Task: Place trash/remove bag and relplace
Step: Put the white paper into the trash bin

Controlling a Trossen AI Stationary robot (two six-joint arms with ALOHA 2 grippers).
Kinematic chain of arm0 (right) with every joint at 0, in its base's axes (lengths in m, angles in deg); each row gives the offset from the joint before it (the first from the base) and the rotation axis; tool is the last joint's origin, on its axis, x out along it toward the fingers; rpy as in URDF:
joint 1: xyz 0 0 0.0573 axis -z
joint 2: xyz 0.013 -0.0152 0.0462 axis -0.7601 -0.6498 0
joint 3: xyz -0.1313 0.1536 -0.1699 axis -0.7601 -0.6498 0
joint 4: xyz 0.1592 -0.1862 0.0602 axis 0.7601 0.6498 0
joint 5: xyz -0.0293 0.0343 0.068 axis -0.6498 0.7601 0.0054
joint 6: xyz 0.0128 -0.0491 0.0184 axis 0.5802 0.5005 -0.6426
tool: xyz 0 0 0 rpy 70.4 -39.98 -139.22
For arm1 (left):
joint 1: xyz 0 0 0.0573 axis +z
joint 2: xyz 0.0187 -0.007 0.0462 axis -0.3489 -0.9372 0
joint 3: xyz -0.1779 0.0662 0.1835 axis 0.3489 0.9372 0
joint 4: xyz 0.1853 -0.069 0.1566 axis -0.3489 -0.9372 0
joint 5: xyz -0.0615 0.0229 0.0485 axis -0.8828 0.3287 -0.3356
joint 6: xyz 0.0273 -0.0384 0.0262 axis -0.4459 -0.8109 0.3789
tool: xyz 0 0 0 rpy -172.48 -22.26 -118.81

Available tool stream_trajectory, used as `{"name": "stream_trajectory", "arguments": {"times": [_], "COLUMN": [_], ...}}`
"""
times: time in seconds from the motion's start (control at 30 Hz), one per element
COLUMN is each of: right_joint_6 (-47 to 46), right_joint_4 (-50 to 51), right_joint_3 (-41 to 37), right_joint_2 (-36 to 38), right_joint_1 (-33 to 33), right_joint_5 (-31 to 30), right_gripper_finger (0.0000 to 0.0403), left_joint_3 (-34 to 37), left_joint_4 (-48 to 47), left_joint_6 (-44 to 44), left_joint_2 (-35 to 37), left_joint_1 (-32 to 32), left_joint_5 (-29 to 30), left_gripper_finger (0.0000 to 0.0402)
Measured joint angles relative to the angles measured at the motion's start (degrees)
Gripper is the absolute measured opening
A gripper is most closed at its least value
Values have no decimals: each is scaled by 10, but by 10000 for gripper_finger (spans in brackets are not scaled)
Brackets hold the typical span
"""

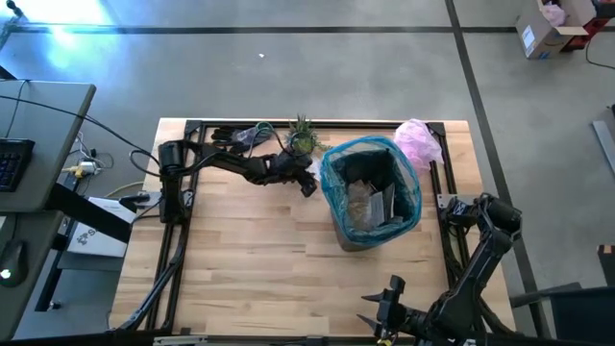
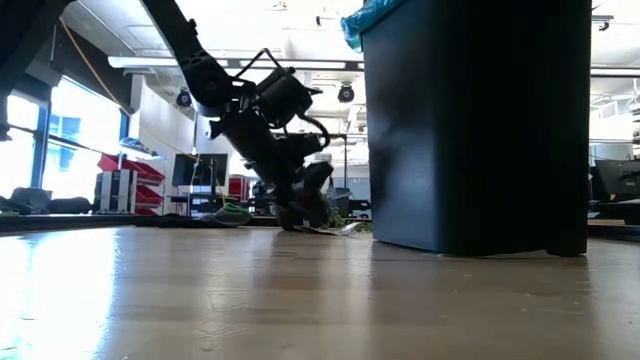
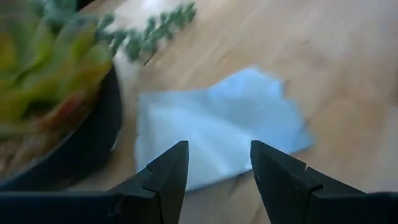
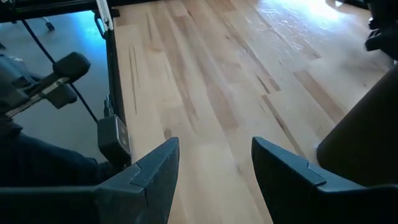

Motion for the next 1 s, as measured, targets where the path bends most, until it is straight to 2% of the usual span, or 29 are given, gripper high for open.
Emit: {"name": "stream_trajectory", "arguments": {"times": [0.27, 0.43, 0.57, 0.8, 1.0], "right_joint_6": [1, 0, 1, 15, -17], "right_joint_4": [0, -6, -16, -17, -18], "right_joint_3": [0, 0, 0, 0, 0], "right_joint_2": [0, 0, 0, 0, -1], "right_joint_1": [0, 0, 0, 0, 8], "right_joint_5": [-21, -24, -25, -25, 5], "right_gripper_finger": [187, 187, 187, 187, 187], "left_joint_3": [-4, -4, -5, -7, -1], "left_joint_4": [-119, -160, -211, -279, -315], "left_joint_6": [12, -15, -15, -28, -68], "left_joint_2": [2, 4, 8, 14, 40], "left_joint_1": [3, -5, -45, -138, -209], "left_joint_5": [33, -19, -45, -49, -52], "left_gripper_finger": [159, 158, 158, 158, 158]}}
